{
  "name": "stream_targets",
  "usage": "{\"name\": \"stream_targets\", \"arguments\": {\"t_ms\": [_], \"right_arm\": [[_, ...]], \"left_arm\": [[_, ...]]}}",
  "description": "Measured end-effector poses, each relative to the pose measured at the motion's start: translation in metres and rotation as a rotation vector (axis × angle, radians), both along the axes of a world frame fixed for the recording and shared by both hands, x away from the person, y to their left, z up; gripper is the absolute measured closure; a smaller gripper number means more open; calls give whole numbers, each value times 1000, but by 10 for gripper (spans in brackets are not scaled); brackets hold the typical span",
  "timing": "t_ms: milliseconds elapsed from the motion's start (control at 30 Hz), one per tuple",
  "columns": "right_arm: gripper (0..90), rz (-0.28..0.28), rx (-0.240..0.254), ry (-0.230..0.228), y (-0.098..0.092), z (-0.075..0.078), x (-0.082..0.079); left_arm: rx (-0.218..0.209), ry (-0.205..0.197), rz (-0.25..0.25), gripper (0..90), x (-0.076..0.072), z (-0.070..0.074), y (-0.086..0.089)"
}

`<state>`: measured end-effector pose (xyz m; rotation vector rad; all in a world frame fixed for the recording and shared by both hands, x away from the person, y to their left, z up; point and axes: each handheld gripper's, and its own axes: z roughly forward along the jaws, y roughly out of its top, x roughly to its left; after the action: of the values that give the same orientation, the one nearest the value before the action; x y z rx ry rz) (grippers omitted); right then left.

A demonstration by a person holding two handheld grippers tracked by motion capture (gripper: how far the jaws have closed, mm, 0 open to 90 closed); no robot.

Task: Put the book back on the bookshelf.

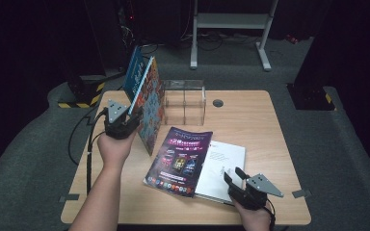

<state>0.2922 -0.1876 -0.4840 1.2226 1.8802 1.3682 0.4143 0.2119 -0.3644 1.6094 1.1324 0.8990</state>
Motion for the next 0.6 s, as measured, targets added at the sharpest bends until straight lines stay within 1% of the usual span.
{"name": "stream_targets", "arguments": {"t_ms": [33, 100, 133, 233, 267, 333, 367, 400, 500, 600], "right_arm": [[495, 0, 3, 0, 0, 0, 0], [495, 1, 0, 0, 0, 0, 0], [495, 1, 1, 1, 0, 0, 0], [495, 1, 4, 1, 0, 0, 0], [495, 3, 3, 1, 0, 0, 0], [496, 7, 1, 1, 0, -1, 0], [496, 8, 1, 2, 0, -1, 0], [495, 9, 2, 3, 1, -1, 0], [496, 12, 2, 0, 1, 0, 0], [496, 6, 5, 0, -1, 0, 0]], "left_arm": [[-3, 1, 4, 703, 1, -4, -2], [-14, -15, 21, 710, 0, -7, -5], [-26, -22, 37, 717, -1, -9, -7], [-33, -36, 90, 747, -2, -10, -13], [-42, -39, 107, 762, -2, -10, -13], [-72, -40, 132, 790, -1, -10, -14], [-94, -41, 146, 799, -1, -10, -14], [-105, -46, 157, 804, 0, -10, -15], [-112, -63, 182, 808, 1, -10, -19], [-109, -84, 189, 811, 3, -10, -24]]}}
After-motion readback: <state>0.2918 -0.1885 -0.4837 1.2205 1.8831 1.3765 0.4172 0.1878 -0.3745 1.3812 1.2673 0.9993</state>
